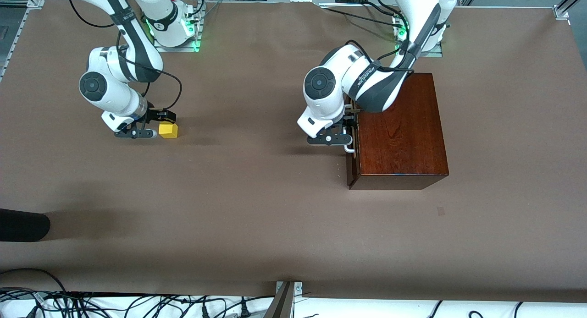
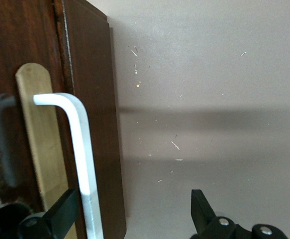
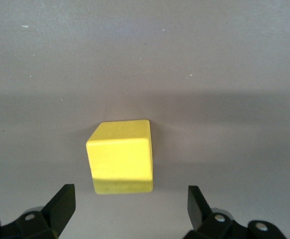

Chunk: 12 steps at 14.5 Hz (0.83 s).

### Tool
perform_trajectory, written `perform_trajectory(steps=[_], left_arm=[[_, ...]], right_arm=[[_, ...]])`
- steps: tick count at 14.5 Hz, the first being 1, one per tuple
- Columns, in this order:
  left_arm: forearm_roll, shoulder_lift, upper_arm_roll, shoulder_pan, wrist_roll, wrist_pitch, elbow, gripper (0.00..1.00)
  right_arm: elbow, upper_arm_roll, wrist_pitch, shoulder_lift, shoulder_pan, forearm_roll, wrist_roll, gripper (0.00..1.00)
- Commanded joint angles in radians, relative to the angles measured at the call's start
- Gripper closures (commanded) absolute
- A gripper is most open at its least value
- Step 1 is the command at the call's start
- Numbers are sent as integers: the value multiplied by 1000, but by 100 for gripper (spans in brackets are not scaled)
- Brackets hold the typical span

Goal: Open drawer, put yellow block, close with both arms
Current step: 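Grasp the handle with the left gripper while the right gripper grasps the cube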

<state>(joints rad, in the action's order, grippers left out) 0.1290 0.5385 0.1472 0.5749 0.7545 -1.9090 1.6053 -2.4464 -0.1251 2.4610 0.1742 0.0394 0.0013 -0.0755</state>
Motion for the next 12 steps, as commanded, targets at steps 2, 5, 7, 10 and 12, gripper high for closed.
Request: perform_trajectory(steps=[2, 5, 7, 10, 12], left_arm=[[8, 11, 2, -1, -1, -31, 8, 0], [-2, 11, 2, -1, 0, -33, 7, 0], [-49, 15, 2, -1, 0, -33, 4, 0], [-52, 27, 2, 2, 9, -48, -1, 0], [-57, 34, 2, 6, 23, -73, -2, 0]], right_arm=[[-17, -1, 76, 44, 0, -7, 28, 0], [-16, -1, 90, 63, 0, -9, 51, 1], [-14, -1, 116, 79, -3, -9, 59, 1], [-13, -1, 124, 87, -7, -11, 63, 2], [-11, -1, 124, 85, -7, -11, 65, 33]])
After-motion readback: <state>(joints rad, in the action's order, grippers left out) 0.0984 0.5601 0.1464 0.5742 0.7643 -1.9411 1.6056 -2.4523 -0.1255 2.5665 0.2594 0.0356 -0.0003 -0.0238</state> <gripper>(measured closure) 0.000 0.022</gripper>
